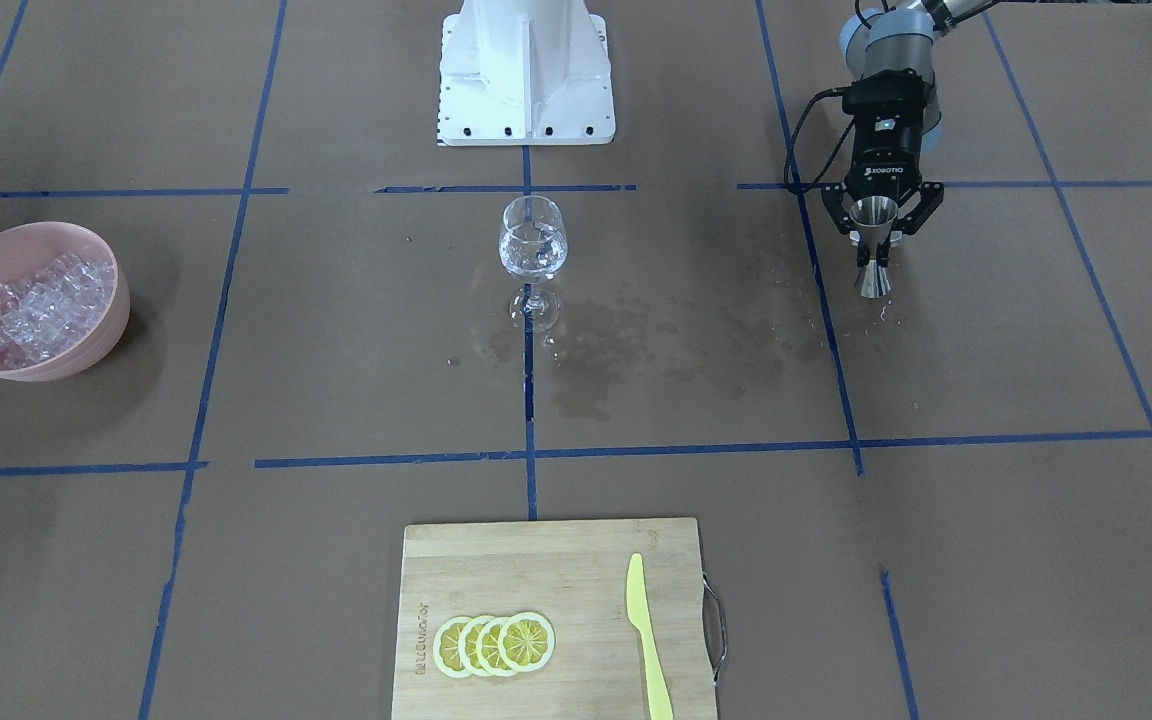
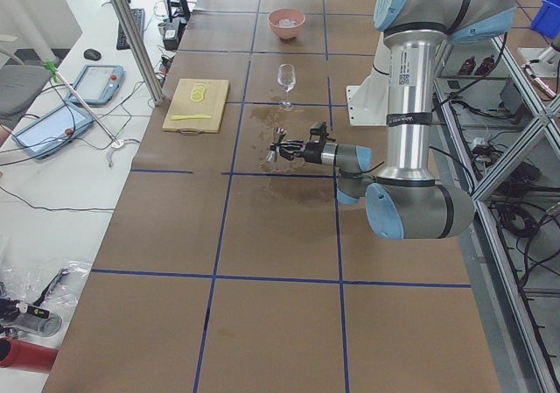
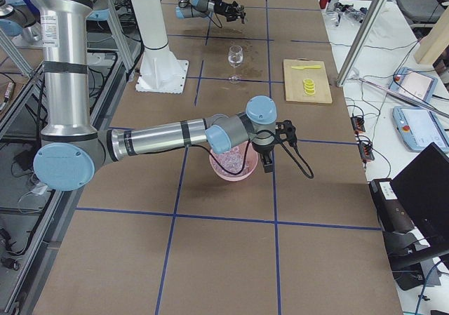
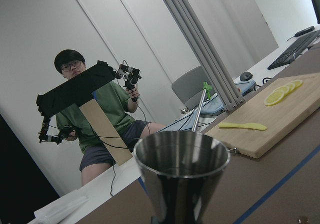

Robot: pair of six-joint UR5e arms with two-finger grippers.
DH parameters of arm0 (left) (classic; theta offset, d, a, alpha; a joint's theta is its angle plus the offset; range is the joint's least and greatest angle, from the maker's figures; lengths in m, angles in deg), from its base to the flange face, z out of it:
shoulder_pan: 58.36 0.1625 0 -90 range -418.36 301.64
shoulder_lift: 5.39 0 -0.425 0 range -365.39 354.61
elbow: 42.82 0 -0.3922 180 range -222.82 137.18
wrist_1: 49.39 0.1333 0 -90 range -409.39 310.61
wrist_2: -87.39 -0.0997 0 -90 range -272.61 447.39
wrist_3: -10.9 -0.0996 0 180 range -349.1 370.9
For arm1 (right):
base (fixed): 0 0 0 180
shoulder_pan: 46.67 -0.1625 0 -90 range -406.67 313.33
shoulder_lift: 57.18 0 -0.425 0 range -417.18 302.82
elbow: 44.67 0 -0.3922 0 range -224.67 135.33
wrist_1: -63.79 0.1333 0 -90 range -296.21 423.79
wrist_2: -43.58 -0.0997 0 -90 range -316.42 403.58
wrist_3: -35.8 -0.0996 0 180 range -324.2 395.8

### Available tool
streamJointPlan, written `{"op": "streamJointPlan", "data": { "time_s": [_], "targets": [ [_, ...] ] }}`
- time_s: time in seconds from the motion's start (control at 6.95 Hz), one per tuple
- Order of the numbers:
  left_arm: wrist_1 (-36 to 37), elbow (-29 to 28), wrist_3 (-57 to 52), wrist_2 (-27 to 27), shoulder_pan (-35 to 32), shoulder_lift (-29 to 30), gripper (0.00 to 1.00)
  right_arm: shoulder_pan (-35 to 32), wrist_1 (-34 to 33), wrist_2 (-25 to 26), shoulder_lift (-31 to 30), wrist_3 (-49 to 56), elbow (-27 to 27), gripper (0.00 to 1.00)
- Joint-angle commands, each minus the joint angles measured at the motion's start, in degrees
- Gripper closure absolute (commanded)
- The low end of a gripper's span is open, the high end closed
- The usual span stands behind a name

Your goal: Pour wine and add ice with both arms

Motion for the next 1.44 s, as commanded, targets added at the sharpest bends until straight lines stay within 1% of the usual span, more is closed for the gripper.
{"op": "streamJointPlan", "data": {
  "time_s": [0.0, 0.14, 0.43, 0.58, 0.72, 1.15, 1.3],
  "targets": [
    [-0.27, -0.42, 8.50, 1.04, 0.15, 0.03, 1.00, 0.00, -0.07, 0.07, -0.05, 0.00, -0.01, 0.00],
    [-2.44, -0.51, 12.55, 1.04, 0.33, 0.12, 1.00, 0.00, -0.07, 0.07, -0.05, 0.00, -0.10, 0.00],
    [-2.82, -1.73, 19.49, 1.04, 0.59, 0.21, 1.00, 0.00, 0.02, -0.02, -0.14, 0.00, -0.01, 0.00],
    [-2.91, -4.62, 19.79, 0.87, 0.59, 0.12, 1.00, 0.00, -0.07, -0.02, -0.14, 0.00, -0.01, 0.00],
    [-3.08, -5.69, 19.62, 0.95, 0.42, -2.75, 1.00, 0.00, -0.07, -0.02, -0.14, 0.00, -0.01, 0.00],
    [-3.35, -5.78, 20.49, 0.52, 0.59, -4.27, 1.00, 0.00, -0.07, -0.02, -0.14, 0.00, -0.10, 0.00],
    [-3.26, -6.13, 21.02, 0.52, 0.77, -7.06, 1.00, 0.00, -0.07, -0.02, -0.23, 0.00, -0.10, 0.00]
  ]
}}
